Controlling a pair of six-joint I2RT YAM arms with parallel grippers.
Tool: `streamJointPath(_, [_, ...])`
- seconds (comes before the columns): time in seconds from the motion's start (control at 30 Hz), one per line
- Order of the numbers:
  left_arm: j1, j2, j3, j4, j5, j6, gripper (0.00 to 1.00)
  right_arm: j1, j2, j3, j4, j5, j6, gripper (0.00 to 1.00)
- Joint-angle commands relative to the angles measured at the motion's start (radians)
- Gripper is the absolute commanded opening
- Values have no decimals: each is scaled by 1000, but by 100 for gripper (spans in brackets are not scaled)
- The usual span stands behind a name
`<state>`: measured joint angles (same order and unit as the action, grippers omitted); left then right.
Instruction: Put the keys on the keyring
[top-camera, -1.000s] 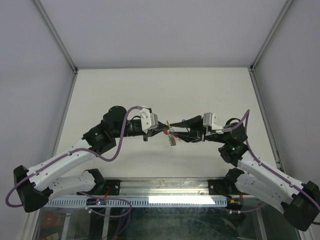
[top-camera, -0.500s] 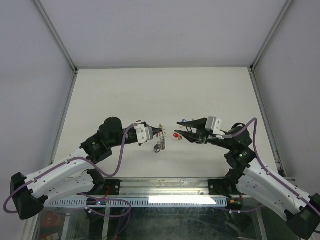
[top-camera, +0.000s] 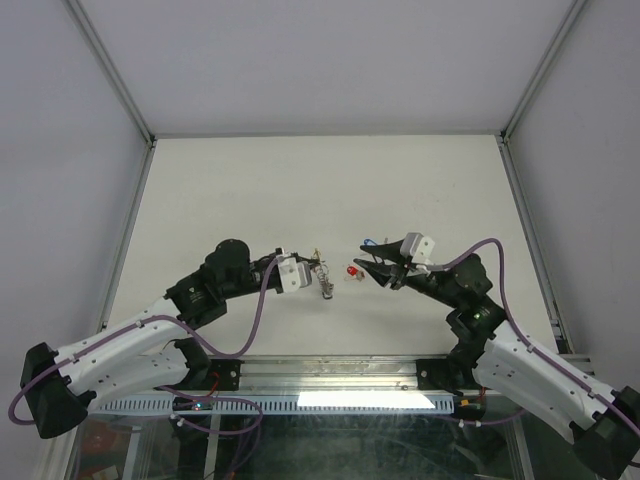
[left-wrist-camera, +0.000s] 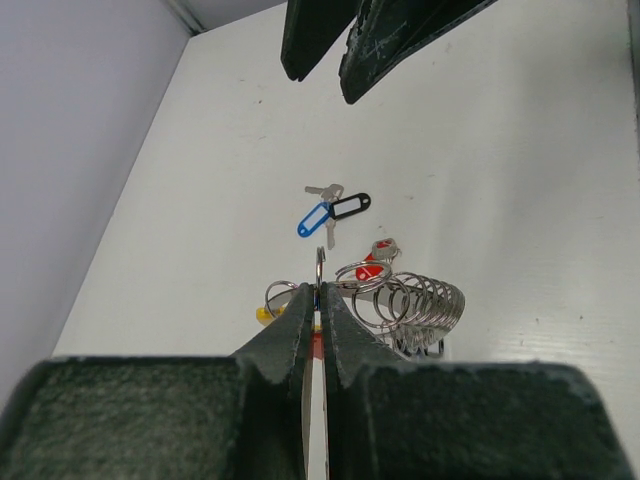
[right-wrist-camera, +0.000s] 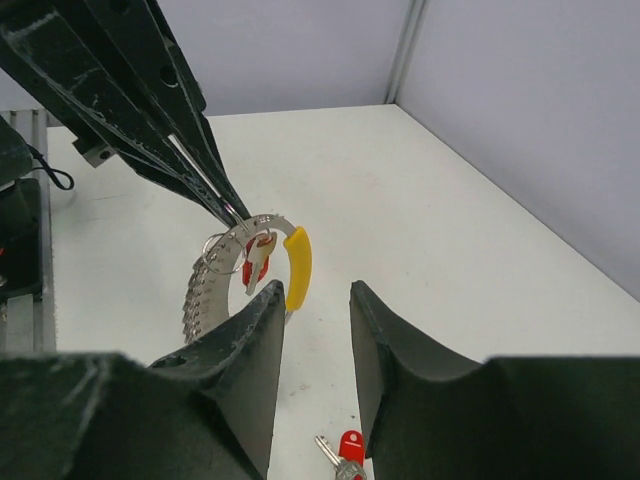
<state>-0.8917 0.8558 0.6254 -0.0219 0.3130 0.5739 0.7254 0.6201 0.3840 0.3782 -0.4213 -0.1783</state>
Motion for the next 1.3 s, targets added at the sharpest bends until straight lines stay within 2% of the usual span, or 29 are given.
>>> streamJointPath(0.0, [-35, -4, -8, 75, -120, 94, 0, 3, -12, -5, 21, 99, -6, 35])
streamJointPath(0.47, [-150, -36, -126, 234, -306, 418, 0, 3, 61, -19, 72, 97, -9, 35])
streamJointPath(0.73, [-181, -30, -173, 304, -367, 487, 0, 3, 58, -43, 99, 129, -27, 35])
streamJointPath(0.9, [-182, -38, -176, 321, -363, 440, 0, 4, 73, -31, 89, 184, 8, 35])
streamJointPath(1.03, [-182, -34, -142, 319, -339, 269, 0, 3, 129, 75, -97, 332, 133, 35])
streamJointPath(1.1, [-182, -11, -114, 287, -345, 235, 0, 0, 205, 166, -271, 395, 184, 35])
streamJointPath(1.27, [-182, 18, -88, 254, -388, 179, 0, -78, 397, 366, -539, 462, 328, 31])
